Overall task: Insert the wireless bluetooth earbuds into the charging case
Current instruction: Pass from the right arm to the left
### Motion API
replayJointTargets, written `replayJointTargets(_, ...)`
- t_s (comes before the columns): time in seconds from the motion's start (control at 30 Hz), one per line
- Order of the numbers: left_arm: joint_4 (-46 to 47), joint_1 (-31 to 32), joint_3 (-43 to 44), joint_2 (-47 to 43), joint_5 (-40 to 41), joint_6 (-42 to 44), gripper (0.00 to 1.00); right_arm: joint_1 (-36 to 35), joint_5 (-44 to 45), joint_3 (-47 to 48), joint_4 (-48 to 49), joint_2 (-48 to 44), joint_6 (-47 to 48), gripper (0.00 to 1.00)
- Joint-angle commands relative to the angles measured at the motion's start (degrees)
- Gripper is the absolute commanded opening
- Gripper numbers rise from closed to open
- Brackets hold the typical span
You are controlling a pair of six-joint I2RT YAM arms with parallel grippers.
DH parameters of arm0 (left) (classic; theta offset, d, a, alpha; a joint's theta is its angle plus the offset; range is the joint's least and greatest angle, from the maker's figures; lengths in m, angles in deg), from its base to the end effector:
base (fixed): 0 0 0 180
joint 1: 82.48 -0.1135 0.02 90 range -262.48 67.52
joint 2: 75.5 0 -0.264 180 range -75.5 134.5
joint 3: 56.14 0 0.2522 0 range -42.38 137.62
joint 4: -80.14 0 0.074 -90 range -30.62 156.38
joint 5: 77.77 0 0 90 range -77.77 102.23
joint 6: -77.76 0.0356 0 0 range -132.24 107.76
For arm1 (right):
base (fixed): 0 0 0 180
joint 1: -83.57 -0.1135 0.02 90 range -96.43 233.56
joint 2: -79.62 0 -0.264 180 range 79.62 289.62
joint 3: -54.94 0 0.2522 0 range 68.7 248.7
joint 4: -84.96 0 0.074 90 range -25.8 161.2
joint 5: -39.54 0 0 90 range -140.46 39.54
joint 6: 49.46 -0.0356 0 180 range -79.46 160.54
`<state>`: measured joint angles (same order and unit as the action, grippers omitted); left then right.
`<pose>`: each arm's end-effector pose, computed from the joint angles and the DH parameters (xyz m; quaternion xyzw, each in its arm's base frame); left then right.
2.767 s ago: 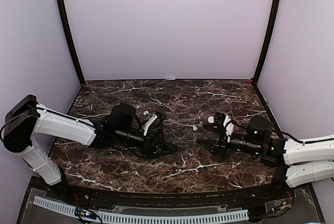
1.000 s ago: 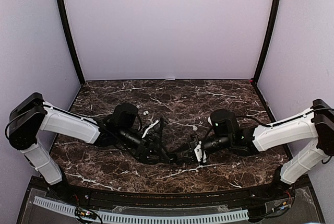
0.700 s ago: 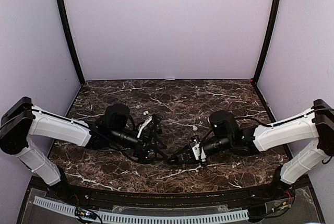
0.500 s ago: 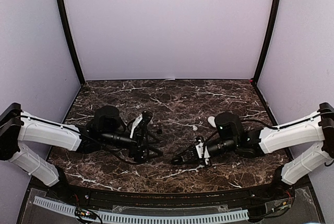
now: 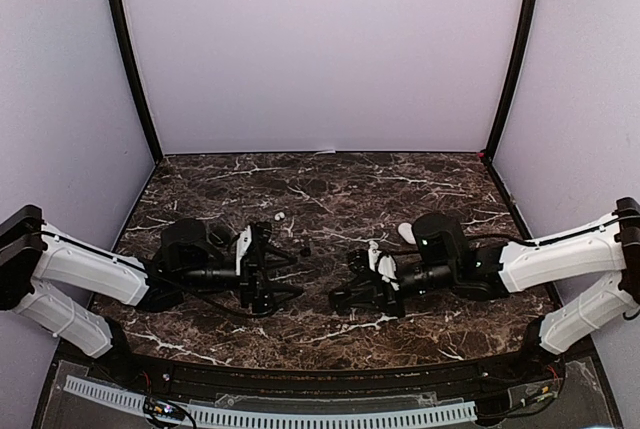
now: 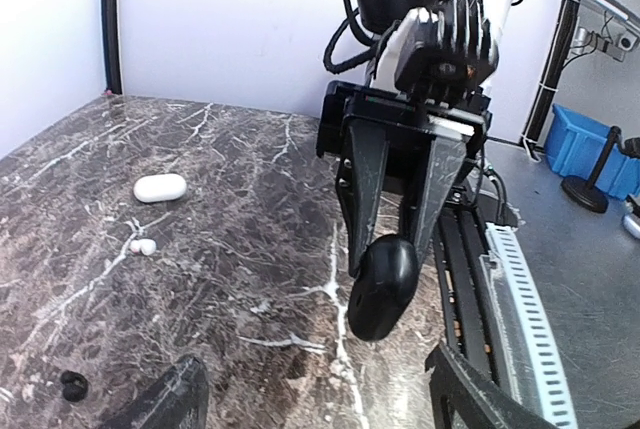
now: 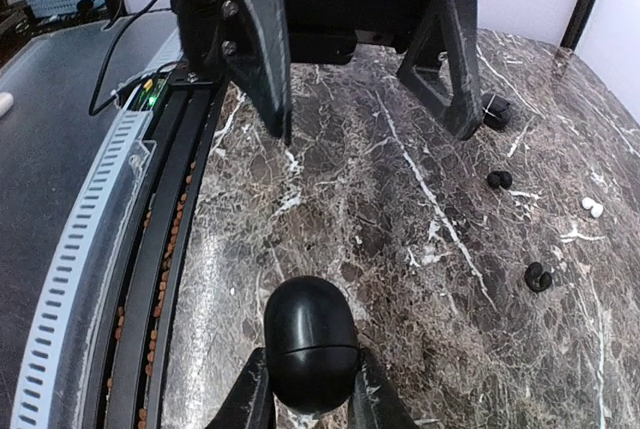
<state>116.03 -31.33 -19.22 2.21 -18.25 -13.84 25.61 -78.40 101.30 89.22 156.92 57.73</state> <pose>0.1484 -0.2131 0.1977 0.4593 0.5709 -0.4633 0.4985 0.1304 0.2398 0.1940 -0.6041 0.5774 0.3700 0.4059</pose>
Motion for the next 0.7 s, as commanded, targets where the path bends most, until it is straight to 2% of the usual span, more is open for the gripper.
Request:
replayJointTargets(0.0,3.8,0.5,1.3,1.9,2.4,2.6,0.86,0.3,2.0,6.4,-6.7,1.6,-6.6,0.13)
replayJointTargets(0.2,7.3,1.1,0.0,5.6,2.1,4.1,0.82,0.2,5.5,12.9,-19.9,4.0,-5.9,0.12)
replayJointTargets(0.3,7.3,2.1,0.7,7.4,2.2,5.1,0.8,0.1,7.8,15.1,-23.1,4.9,-6.5,0.12)
replayJointTargets(0.5,5.9,4.8,2.9,10.1,5.8,7.5,0.73,-0.2,8.4,16.5,-23.6,6.1,-7.4,0.11)
replayJointTargets(0.67,4.6,5.4,4.3,11.7,4.6,7.9,0.65,-0.9,8.0,16.8,-22.7,6.8,-6.9,0.11)
